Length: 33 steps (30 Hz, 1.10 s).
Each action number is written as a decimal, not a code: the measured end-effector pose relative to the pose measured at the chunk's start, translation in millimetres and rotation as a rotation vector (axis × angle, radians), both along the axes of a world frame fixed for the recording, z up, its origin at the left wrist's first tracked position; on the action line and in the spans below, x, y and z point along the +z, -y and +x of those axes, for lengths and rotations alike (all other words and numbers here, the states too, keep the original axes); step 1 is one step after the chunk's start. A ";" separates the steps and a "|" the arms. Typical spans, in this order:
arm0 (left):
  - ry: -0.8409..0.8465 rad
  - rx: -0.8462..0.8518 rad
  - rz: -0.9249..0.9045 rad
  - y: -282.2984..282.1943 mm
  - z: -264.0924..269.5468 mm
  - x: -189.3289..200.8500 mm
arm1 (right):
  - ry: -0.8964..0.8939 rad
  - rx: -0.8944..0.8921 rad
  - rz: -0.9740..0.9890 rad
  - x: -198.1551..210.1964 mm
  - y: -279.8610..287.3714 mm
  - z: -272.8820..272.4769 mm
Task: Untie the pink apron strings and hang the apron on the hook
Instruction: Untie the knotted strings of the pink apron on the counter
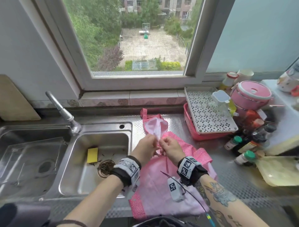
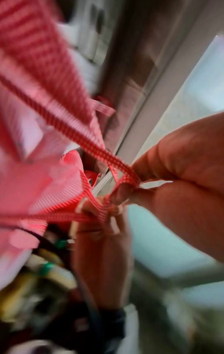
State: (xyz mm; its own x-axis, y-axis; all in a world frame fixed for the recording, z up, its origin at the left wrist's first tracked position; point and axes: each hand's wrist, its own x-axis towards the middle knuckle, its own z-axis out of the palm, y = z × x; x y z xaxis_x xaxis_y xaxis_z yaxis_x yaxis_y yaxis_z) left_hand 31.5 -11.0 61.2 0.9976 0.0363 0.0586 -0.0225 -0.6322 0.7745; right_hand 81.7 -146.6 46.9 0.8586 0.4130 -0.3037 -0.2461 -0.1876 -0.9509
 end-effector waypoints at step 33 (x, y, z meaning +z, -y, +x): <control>-0.492 0.378 -0.317 -27.4 -12.8 -36.1 | 0.117 0.146 -0.527 -37.4 46.5 5.1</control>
State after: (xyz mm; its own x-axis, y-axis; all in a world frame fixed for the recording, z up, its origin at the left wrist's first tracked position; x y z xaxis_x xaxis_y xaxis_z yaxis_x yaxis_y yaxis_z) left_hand 18.7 16.4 25.1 0.8213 0.3268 -0.4676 0.5551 -0.2691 0.7870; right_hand 86.8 -193.1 9.5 0.8444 0.3481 -0.4073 -0.0802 -0.6695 -0.7385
